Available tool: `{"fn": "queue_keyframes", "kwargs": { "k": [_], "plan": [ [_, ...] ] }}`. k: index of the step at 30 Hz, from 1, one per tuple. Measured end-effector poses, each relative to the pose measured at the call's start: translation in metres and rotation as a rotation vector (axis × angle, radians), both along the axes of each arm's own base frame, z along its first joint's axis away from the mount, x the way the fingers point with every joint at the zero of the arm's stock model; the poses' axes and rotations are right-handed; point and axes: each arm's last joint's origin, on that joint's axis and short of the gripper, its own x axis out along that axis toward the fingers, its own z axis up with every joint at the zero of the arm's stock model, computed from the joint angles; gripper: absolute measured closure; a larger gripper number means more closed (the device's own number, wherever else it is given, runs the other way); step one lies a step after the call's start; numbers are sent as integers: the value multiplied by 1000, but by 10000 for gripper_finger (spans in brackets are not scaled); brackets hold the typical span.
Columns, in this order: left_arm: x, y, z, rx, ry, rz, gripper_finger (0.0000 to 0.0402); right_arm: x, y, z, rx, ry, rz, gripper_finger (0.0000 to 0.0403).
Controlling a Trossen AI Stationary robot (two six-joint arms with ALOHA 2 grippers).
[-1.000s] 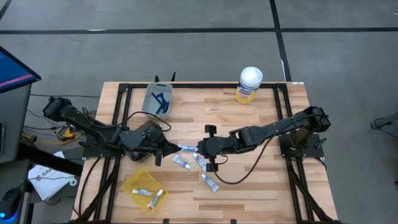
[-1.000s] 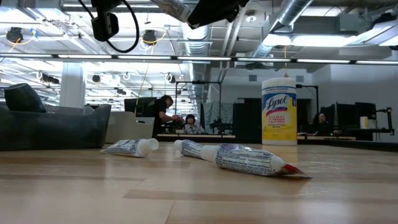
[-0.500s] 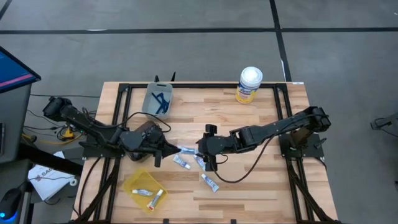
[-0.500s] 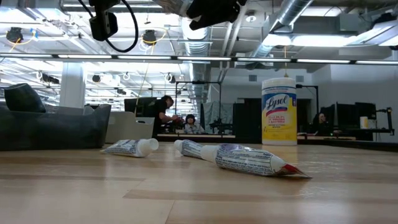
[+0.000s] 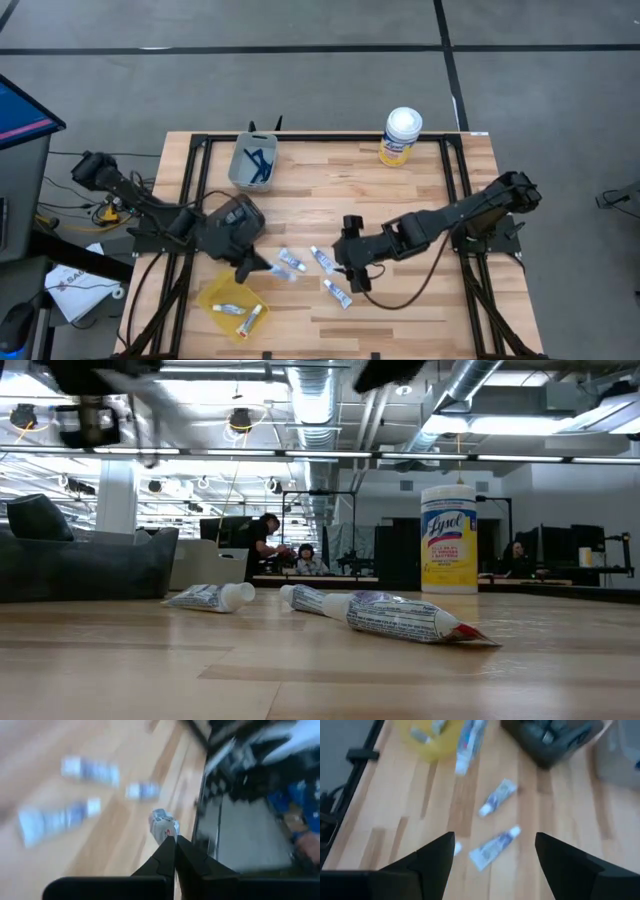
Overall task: Pick & Place Travel size toiletries
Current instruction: Put the toothpaste into the yellow bin
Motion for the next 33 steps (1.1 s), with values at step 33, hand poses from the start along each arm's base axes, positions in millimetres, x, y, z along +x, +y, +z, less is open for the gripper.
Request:
{"fn": "queue_keyframes", "kwargs": {
  "k": [33],
  "plan": [
    [-57,-54,-36,-92,501,-194,336,-16,16,-10,22,126,-40,133]
  ]
}}
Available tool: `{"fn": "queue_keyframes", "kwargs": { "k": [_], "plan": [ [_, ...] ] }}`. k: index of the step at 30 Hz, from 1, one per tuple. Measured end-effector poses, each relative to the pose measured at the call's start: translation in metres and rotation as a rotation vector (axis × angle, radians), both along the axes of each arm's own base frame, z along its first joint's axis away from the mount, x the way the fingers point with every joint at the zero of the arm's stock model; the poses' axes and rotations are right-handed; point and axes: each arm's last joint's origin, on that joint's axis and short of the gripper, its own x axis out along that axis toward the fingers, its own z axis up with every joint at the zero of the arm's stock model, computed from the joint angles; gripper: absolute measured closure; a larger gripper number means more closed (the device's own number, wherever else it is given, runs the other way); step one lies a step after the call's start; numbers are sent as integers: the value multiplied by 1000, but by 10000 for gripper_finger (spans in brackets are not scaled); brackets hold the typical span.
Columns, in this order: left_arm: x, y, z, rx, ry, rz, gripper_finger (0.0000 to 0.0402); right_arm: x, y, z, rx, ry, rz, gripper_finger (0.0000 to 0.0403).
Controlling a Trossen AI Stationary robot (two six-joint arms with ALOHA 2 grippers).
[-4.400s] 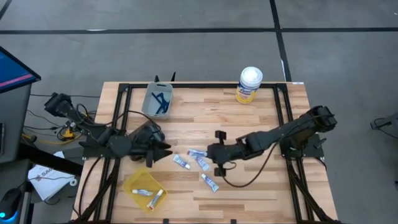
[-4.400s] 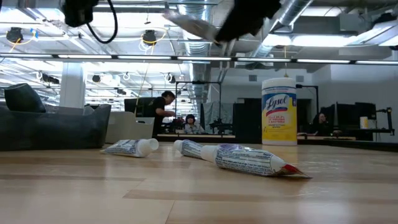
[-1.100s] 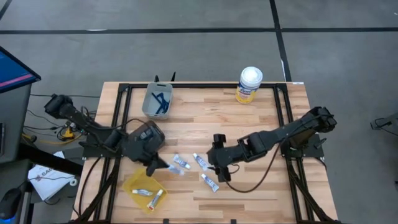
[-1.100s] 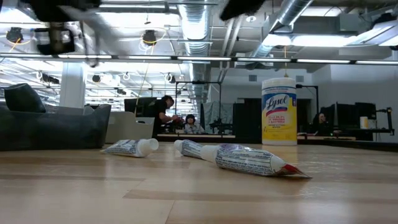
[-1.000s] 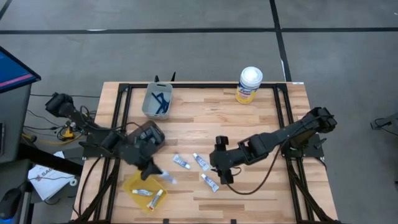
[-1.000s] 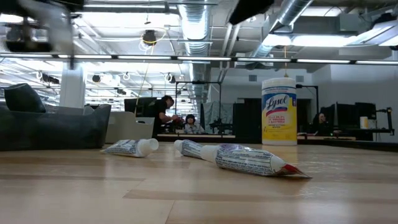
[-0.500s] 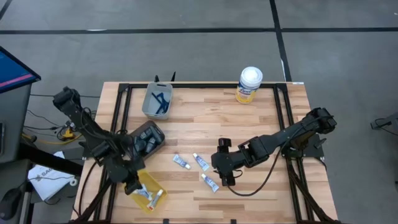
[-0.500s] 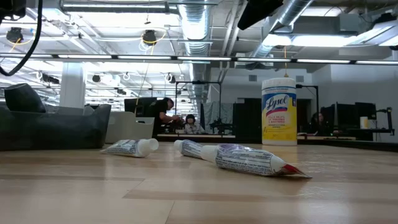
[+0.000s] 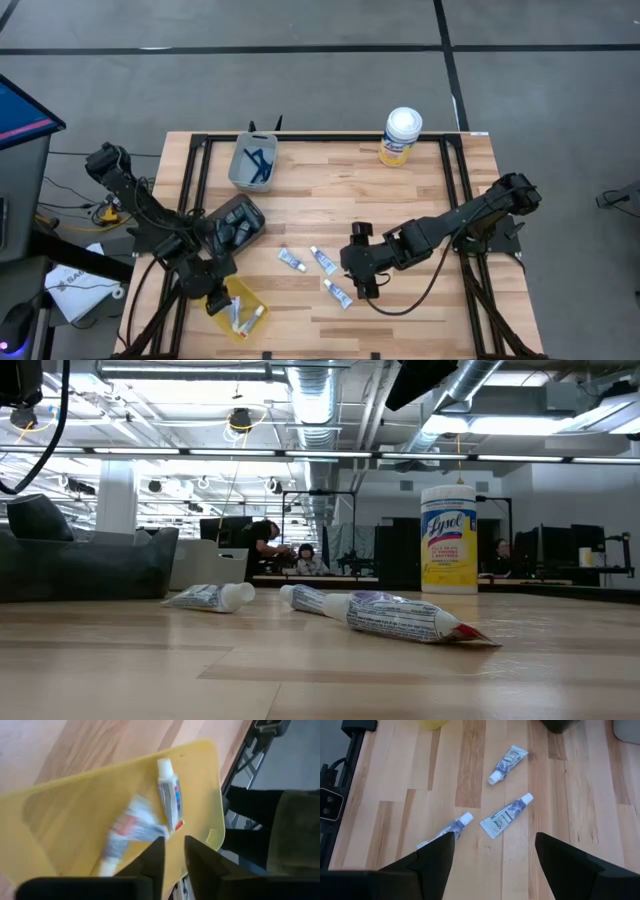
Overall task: Pick & Place Travel size toiletries
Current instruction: Put the toothpaste into the yellow bin
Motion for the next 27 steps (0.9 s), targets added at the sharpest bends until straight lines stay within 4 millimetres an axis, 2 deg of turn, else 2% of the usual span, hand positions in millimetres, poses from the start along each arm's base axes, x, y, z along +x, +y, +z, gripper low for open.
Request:
{"fn": "queue_keyframes", "kwargs": {
  "k": [7,10,13,16,19,23,27],
  "plan": [
    [0,-4,7,-106,-6,-67,243,-3,-1,-2,9,35,-36,133],
    [7,-4,25,-221,-153,-54,218,-4,-2,-3,1,50,-37,133],
    [13,4,47,-252,-387,-5,212,-4,-2,-3,2,50,-37,133],
    [19,21,63,-119,-621,142,213,-4,-2,-3,1,50,-37,133],
    [26,43,70,159,-775,284,217,-4,-2,-3,1,50,-37,133],
    [44,69,66,444,-788,338,211,-5,-2,-3,0,54,-37,133],
    [69,92,48,524,-677,315,187,-6,-3,-4,-4,74,-47,133]
  ]
}}
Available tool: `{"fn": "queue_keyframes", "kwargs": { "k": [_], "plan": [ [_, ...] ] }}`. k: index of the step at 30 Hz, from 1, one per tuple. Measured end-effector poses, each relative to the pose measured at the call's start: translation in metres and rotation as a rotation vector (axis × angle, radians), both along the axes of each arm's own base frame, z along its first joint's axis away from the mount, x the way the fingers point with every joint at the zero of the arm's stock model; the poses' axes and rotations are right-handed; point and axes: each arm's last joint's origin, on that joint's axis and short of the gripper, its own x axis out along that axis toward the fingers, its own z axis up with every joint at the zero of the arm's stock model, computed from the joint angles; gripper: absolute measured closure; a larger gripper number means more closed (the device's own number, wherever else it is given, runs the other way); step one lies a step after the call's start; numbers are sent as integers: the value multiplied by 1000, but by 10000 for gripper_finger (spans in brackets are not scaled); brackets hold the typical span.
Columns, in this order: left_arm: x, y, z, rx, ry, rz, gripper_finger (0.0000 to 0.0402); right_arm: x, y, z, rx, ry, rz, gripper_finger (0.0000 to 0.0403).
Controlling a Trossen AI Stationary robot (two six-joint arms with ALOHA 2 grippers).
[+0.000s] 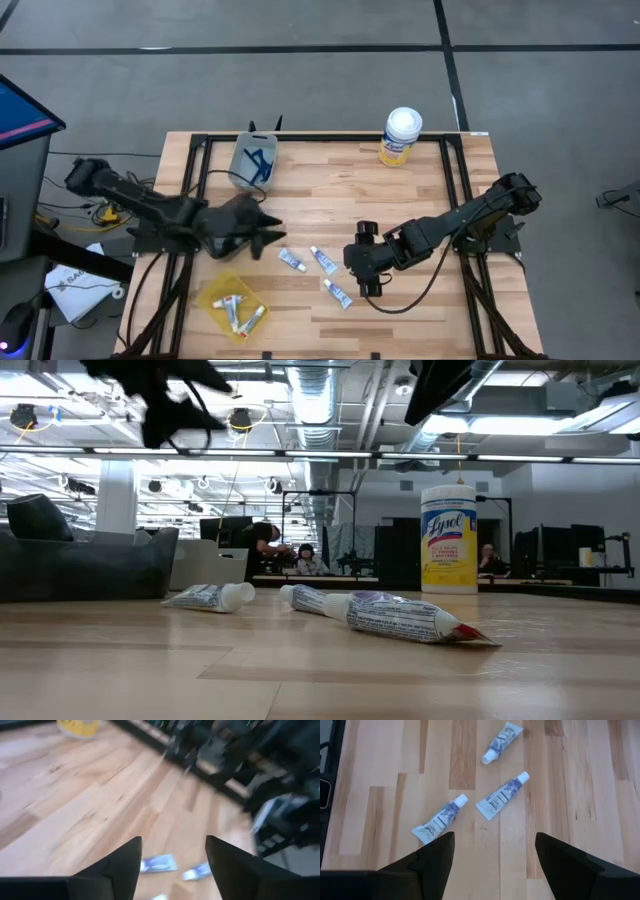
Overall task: Pick & Place Travel size toiletries
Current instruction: Put the toothpaste into the yellow bin
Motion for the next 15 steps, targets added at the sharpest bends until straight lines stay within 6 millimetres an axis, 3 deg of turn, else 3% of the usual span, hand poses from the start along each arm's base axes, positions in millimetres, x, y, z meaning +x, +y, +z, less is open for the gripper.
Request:
{"fn": "queue_keyframes", "kwargs": {
  "k": [7,15],
  "plan": [
    [37,19,-45,38,232,-151,153,-3,-1,-1,5,29,-30,133],
    [63,-8,-76,185,289,-380,152,-4,-1,-2,11,42,-54,133]
  ]
}}
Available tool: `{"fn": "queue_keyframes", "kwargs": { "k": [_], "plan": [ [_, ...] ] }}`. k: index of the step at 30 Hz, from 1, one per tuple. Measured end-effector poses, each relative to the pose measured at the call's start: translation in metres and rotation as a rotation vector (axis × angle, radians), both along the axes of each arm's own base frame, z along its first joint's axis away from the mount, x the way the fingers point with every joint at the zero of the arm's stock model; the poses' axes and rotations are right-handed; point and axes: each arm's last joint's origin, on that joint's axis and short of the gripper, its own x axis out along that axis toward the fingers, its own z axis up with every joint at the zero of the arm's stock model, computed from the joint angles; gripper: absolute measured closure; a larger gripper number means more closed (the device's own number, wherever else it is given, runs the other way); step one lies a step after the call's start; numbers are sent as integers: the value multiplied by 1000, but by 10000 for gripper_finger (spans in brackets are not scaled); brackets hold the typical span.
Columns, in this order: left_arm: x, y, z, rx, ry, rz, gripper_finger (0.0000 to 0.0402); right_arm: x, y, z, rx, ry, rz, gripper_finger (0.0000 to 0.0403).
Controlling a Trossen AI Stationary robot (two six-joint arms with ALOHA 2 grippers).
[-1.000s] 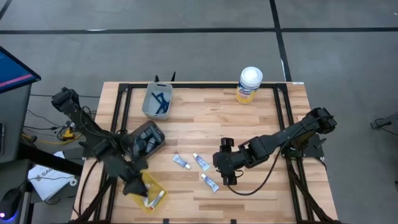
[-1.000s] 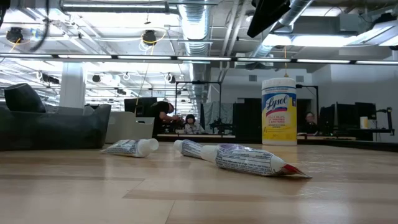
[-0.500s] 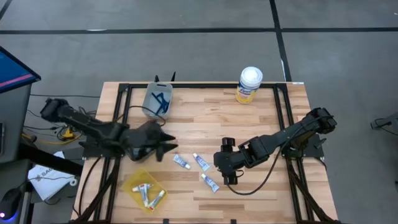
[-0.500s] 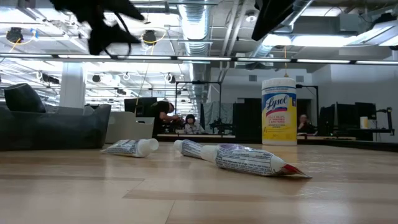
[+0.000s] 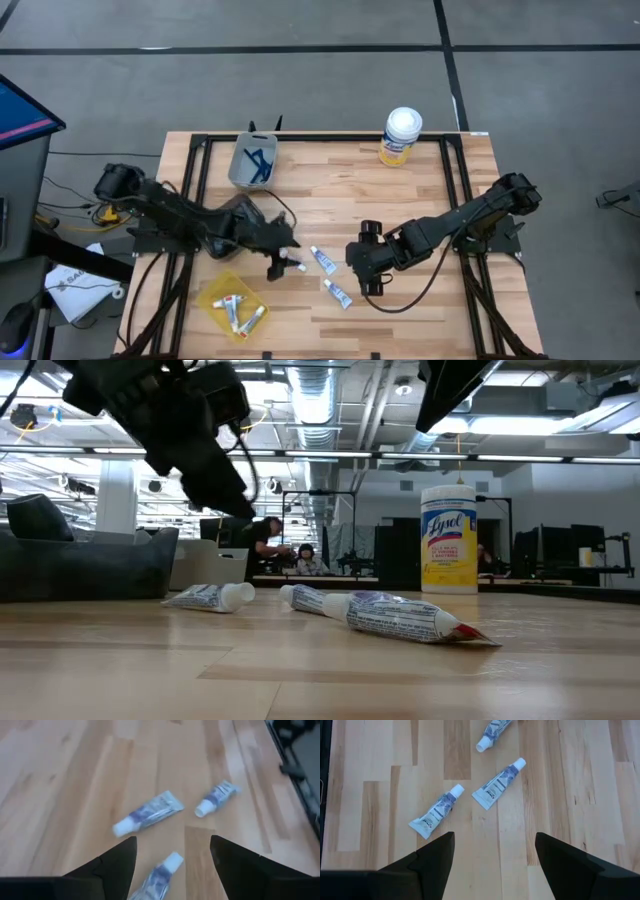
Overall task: Pick & Place Travel size toiletries
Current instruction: Put the toothpaste into the yellow bin
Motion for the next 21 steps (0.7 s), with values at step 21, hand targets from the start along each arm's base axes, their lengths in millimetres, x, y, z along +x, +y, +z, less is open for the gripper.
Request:
{"fn": "queue_keyframes", "kwargs": {
  "k": [21],
  "plan": [
    [32,-24,-44,208,130,-203,169,0,0,0,14,-3,-23,133]
  ]
}}
